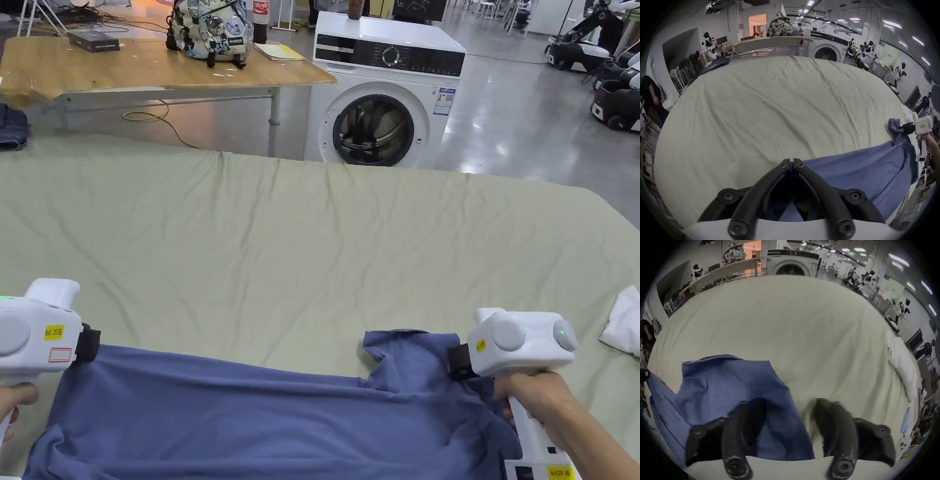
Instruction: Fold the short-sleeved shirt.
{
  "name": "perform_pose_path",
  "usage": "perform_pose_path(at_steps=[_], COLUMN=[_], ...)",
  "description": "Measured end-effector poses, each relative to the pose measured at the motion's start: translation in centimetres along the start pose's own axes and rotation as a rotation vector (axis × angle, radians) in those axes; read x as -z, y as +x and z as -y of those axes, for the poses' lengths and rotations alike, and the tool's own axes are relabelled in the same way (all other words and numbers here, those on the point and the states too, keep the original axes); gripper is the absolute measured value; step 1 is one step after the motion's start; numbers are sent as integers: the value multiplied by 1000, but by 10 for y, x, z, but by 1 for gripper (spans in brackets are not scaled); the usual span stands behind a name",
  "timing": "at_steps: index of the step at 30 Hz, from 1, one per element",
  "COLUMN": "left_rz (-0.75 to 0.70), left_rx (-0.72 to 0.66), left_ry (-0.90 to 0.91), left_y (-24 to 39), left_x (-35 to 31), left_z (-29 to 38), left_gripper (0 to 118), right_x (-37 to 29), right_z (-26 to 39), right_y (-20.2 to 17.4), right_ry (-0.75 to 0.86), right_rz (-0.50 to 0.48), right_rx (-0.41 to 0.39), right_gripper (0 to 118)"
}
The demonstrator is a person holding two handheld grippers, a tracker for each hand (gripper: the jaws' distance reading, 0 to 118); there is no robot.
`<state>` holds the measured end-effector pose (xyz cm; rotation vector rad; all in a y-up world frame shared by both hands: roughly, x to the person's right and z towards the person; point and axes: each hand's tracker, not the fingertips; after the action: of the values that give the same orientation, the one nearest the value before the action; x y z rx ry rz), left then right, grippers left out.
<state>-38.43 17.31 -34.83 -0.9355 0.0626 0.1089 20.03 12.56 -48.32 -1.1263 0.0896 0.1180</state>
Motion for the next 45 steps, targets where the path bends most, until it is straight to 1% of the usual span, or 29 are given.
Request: perform_pose_path(at_steps=[2, 3, 4, 5, 6, 7, 10, 13, 18, 24, 26, 31, 35, 39, 43, 44, 45], left_rz=[0, -4, -7, -8, -6, -6, -4, 12, 43, 86, 95, 106, 118, 117, 117, 120, 120], left_rx=[-1, 5, 7, 7, 7, 6, 7, -10, -49, -70, -66, -39, -28, -11, -2, -1, -5], left_ry=[-2, 0, -1, -1, 0, 0, 10, 33, 86, 130, 138, 142, 123, 69, -50, -80, -110], left_y=[7, 8, 9, 9, 9, 11, 9, 5, 2, 1, -9, -9, -10, -10, -11, -11, -12], left_x=[-7, -6, -5, -4, -4, -4, -7, -17, -50, -95, -101, -128, -141, -145, -136, -133, -130], left_z=[3, 3, 3, 3, 3, 3, 4, 5, 13, 43, 51, 84, 112, 141, 164, 169, 173], left_gripper=[0, 0, 0, 0, 0, 0, 0, 0, 0, 0, 0, 0, 0, 0, 0, 0, 0], right_x=[-7, -10, -11, -11, -12, -15, -30, -61, -116, -164, -180, -213, -230, -227, -203, -196, -178], right_z=[3, 4, 4, 3, 7, 10, 14, 22, 47, 86, 103, 147, 182, 210, 229, 234, 240], right_y=[-3, -4, -4, -2, 0, 3, 11, 11, 10, 18, 15, 10, 2, -1, 3, 3, 14], right_ry=[36, 43, 67, 88, 92, 98, 156, 208, 285, 313, 319, 325, 300, 218, 102, 88, 36], right_rz=[17, 13, 11, 34, 34, 20, -8, -27, -26, -21, -24, -23, -19, -15, -7, -9, -20], right_rx=[27, 24, 9, -3, -2, 27, 83, 96, 74, 67, 50, 20, -11, -37, -53, -40, -40], right_gripper=[57, 46, 27, 0, 0, 0, 0, 0, 0, 0, 0, 0, 0, 0, 0, 0, 0])
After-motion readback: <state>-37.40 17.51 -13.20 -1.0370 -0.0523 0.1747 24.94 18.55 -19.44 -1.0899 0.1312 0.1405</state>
